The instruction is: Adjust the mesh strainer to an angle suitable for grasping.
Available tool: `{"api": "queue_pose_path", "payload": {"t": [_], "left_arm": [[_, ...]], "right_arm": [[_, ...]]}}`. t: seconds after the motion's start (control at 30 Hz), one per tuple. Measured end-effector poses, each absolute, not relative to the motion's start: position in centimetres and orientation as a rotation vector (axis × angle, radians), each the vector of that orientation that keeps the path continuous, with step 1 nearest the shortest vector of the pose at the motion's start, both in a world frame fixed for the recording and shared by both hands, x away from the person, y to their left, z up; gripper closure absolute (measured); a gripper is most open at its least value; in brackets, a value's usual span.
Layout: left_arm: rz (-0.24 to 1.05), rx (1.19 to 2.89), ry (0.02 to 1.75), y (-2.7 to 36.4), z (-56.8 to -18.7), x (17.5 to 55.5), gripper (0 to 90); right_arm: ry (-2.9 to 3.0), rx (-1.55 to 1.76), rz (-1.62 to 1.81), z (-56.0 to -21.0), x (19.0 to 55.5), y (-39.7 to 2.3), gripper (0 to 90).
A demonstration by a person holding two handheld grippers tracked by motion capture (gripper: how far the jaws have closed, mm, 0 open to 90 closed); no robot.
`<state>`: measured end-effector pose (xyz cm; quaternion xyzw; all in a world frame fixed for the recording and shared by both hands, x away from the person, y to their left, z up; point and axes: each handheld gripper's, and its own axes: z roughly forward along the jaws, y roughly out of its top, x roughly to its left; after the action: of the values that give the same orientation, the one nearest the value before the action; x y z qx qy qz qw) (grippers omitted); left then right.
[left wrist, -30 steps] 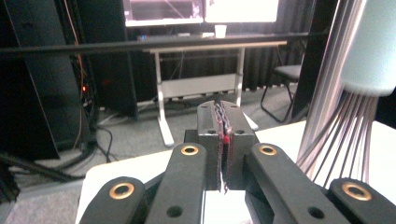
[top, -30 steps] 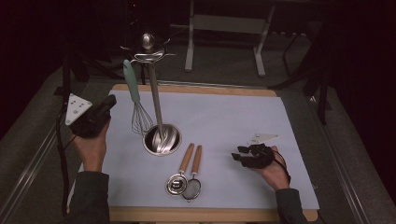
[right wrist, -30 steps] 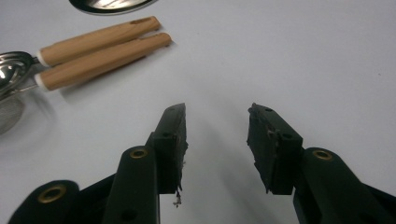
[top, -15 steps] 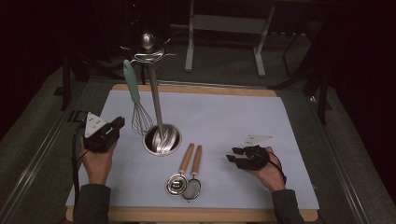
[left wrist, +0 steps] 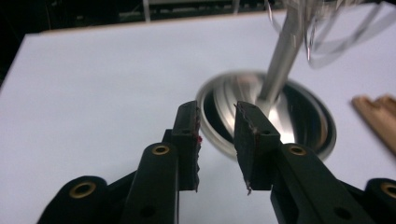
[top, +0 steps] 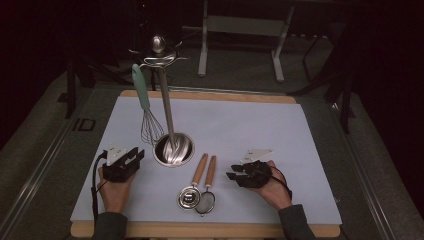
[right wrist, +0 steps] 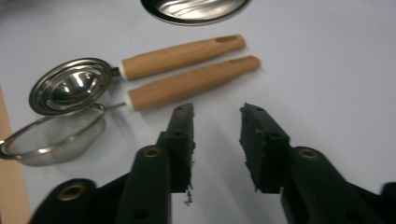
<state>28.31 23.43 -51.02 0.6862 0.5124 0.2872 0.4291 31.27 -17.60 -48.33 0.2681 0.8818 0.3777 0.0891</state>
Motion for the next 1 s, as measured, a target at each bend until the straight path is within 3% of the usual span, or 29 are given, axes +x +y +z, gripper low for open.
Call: {"api": "queue_pose_path", "payload": {"t": [0.2, 0.4, 0.67, 0.77, 0.83, 1.0], "left_arm": [[0.719, 1.735, 1.302, 23.0, -52.8, 27.3, 67.1], [0.709, 1.737, 1.320, 22.7, -53.5, 27.1, 67.0], [0.716, 1.728, 1.318, 22.8, -53.8, 26.9, 66.4], [0.717, 1.729, 1.317, 22.8, -53.8, 26.9, 66.3], [0.718, 1.731, 1.317, 22.7, -53.8, 26.9, 66.2], [0.723, 1.733, 1.316, 22.7, -53.8, 26.9, 65.8]], "right_arm": [[2.641, 0.787, 1.095, -48.6, 30.9, -15.3, 50.5], [2.652, 0.862, 1.078, -49.4, 31.0, -12.5, 45.8], [2.645, 0.991, 0.939, -51.3, 31.0, -9.5, 25.5], [2.664, 0.992, 0.890, -52.1, 31.0, -9.2, 26.4], [2.667, 0.970, 0.850, -52.2, 30.9, -9.2, 35.3], [2.684, 0.950, 0.783, -51.8, 31.0, -9.2, 43.4]]}}
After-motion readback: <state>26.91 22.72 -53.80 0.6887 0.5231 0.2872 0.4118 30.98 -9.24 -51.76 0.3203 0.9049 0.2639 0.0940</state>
